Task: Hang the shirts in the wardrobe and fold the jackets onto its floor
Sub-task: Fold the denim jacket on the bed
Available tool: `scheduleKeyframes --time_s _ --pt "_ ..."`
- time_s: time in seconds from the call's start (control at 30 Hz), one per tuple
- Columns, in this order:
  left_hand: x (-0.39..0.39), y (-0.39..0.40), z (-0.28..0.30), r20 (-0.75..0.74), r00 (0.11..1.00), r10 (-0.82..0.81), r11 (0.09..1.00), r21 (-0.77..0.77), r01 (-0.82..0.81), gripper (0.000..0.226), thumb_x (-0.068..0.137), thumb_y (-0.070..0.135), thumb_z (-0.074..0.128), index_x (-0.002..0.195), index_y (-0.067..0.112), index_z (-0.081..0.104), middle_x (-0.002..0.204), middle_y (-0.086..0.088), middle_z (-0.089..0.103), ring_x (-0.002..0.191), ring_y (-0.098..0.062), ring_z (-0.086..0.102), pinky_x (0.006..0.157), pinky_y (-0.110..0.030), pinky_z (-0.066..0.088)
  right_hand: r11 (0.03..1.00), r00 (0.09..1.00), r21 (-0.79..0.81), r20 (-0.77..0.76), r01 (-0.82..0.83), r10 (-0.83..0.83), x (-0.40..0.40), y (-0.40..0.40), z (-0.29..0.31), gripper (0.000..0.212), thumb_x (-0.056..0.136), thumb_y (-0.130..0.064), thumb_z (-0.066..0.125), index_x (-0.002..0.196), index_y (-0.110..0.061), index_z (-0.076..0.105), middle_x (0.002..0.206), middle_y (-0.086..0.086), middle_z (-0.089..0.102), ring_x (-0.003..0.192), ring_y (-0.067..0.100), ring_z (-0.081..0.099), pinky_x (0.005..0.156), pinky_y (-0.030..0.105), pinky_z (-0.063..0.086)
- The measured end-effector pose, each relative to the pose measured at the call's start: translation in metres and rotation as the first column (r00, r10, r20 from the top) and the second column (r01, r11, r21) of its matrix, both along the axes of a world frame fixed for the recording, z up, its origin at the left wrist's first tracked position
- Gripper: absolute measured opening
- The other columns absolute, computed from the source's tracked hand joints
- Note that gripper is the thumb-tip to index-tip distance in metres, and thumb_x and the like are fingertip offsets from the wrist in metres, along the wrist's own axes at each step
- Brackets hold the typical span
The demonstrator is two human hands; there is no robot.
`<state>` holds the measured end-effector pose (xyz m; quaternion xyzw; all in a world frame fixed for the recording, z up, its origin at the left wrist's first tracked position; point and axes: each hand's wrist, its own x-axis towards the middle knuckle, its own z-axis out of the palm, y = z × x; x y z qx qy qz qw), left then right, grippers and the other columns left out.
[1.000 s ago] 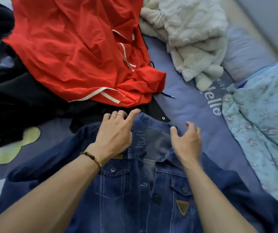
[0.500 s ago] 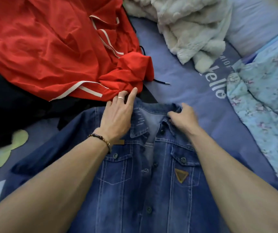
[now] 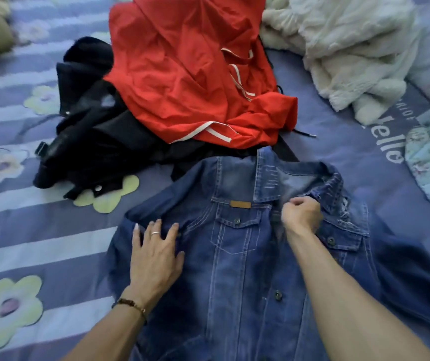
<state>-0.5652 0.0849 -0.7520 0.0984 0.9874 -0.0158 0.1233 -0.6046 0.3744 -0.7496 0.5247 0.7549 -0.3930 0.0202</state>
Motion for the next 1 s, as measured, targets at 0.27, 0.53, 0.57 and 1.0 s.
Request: scheduleKeyframes --time_s 0.27,0.53,0.57,1.0 --pt "0.048 -0.050 0.019 0.146 0.925 0.351 0.916 0.154 -0.371 0.081 0.083 0.028 0.062 0.154 0.031 0.021 0.155 -0.024 0.011 0.129 -0.047 0.036 0.101 -0.055 0.039 0.865 0.884 0.185 0.054 -0.466 0.465 0.091 -0.106 0.009 0.063 0.095 -0.030 0.055 0.148 -0.010 0.028 0.151 0.015 0.034 0.135 0.033 0.038 0.105 0.041 0.034" --pt "-0.018 -0.186 0.029 -0.130 0.991 0.032 0.990 -0.133 -0.049 0.046 0.080 0.011 0.064 0.125 0.019 0.057 0.148 -0.022 0.035 0.127 -0.042 0.037 0.094 -0.051 0.037 0.914 0.923 0.149 0.148 -0.377 0.356 0.178 -0.168 0.007 0.073 0.092 -0.026 0.060 0.153 -0.011 0.023 0.161 0.017 0.018 0.148 0.030 0.018 0.116 0.040 0.024" --pt "-0.011 -0.179 0.029 -0.150 0.989 -0.005 0.997 -0.076 -0.007 0.047 0.073 0.009 0.068 0.120 0.015 0.060 0.147 -0.024 0.037 0.130 -0.042 0.035 0.096 -0.053 0.036 0.895 0.903 0.148 0.160 -0.422 0.399 0.193 -0.172 0.010 0.069 0.094 -0.025 0.058 0.153 -0.012 0.025 0.161 0.013 0.020 0.148 0.027 0.019 0.117 0.038 0.023" --pt "0.171 -0.091 0.011 0.555 0.812 0.183 0.628 0.570 -0.531 0.053 0.084 0.005 0.062 0.131 0.016 0.039 0.119 -0.009 0.057 0.113 -0.036 0.054 0.087 -0.039 0.044 0.454 0.589 0.379 0.434 -0.806 0.682 0.354 -0.196 0.005 0.077 0.046 -0.024 0.075 0.122 -0.019 0.062 0.122 0.007 0.060 0.119 0.028 0.055 0.100 0.044 0.032"
